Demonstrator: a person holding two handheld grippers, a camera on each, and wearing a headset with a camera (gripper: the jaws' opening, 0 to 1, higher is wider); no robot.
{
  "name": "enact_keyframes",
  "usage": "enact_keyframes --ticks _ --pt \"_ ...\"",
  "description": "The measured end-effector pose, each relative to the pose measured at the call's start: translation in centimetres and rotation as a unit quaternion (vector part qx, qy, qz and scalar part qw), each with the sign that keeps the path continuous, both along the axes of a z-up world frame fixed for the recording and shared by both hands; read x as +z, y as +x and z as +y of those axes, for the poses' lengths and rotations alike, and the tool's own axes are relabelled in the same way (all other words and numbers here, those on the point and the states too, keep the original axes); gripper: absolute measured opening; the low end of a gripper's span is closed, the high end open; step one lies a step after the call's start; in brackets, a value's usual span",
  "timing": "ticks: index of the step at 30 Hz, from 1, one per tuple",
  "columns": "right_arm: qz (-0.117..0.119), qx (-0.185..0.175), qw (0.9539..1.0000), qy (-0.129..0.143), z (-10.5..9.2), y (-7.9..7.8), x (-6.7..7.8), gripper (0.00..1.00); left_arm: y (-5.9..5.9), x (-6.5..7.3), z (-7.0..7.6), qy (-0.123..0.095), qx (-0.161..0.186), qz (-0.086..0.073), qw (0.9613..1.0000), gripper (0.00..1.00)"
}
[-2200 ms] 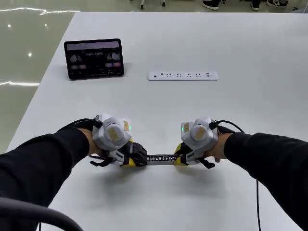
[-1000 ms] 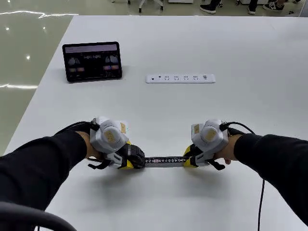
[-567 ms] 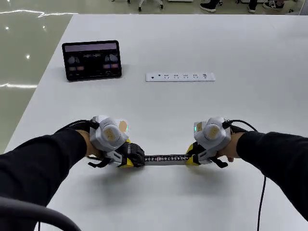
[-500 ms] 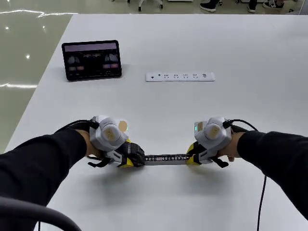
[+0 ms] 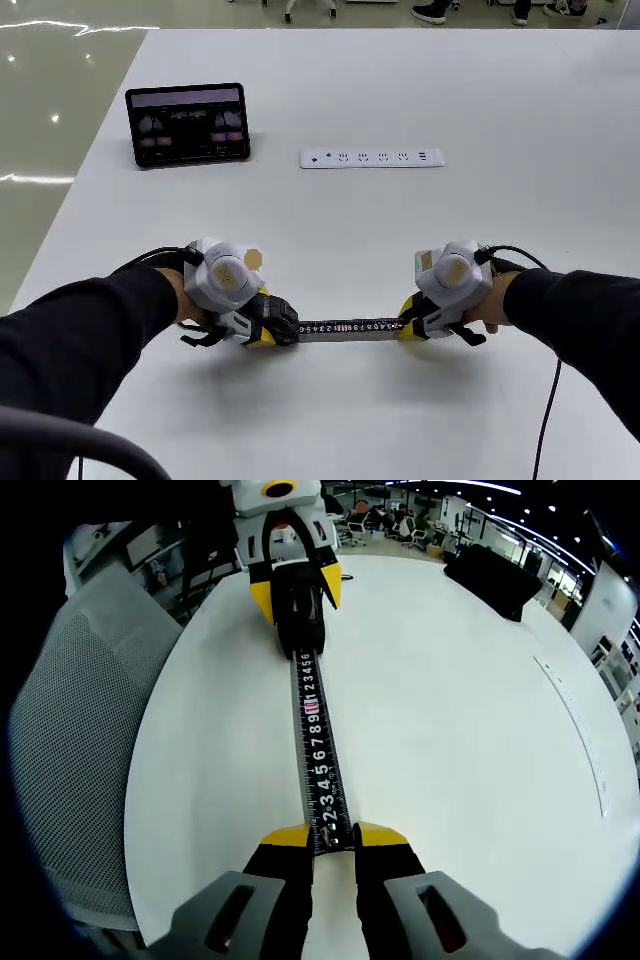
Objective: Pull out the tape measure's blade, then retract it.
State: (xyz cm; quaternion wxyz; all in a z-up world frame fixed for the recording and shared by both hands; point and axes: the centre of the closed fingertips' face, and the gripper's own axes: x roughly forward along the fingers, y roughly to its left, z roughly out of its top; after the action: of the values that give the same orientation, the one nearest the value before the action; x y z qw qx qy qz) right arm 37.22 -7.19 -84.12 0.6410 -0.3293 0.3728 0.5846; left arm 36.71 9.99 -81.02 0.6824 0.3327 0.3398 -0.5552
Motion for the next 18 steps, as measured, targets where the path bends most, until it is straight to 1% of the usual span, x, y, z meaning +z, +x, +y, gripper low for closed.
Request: enact_keyframes --ticks 18 --pt "0.000 0.000 0.9999 -0.011 -1.9 0.2 0.0 0.10 0.0 -0.1 0.1 0.000 0.003 0.001 1.0000 0.34"
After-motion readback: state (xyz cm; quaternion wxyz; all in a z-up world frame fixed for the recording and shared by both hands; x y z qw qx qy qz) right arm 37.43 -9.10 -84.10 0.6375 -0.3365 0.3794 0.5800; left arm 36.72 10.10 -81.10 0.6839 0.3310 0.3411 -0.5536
